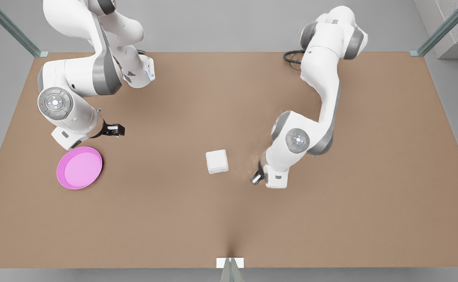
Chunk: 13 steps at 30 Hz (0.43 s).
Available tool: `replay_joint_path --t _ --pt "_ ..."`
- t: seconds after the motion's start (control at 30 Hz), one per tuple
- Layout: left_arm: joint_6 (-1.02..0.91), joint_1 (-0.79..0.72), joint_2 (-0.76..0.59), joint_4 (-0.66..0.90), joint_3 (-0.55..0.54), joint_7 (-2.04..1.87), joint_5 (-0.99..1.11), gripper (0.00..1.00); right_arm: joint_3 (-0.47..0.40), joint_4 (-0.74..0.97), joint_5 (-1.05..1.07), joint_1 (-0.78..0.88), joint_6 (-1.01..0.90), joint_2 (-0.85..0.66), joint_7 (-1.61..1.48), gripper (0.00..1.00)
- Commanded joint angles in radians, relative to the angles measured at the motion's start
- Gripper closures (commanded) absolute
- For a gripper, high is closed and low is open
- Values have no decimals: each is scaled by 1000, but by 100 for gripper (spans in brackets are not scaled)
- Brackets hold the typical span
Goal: Pack egg into the box and close the box lid
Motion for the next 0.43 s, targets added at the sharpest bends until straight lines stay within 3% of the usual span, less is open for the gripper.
replay_joint_path --t 0.0,0.03,0.07,0.1,0.13,0.2,0.4 --pt "-501 211 -12 56 24 759 32 44 -1 0 0 0 -1 -1 -13 0" --pt "-504 205 -12 56 21 1025 242 0 -1 0 0 0 -1 -1 -12 0" --pt "-565 194 -63 58 23 1112 281 0 1 -1 0 0 -3 -1 -12 0" --pt "-657 197 -225 47 20 1310 341 0 -1 -1 0 3 -3 -1 -12 0" --pt "-685 206 -397 -59 17 1418 342 0 1 -1 0 3 -3 -1 -12 0" --pt "-575 208 -558 -249 -52 1467 407 0 1 -1 2 -1 -3 -1 -13 0" --pt "-562 206 -558 -268 -56 1461 405 0 1 0 10 2 -4 22 -9 0"
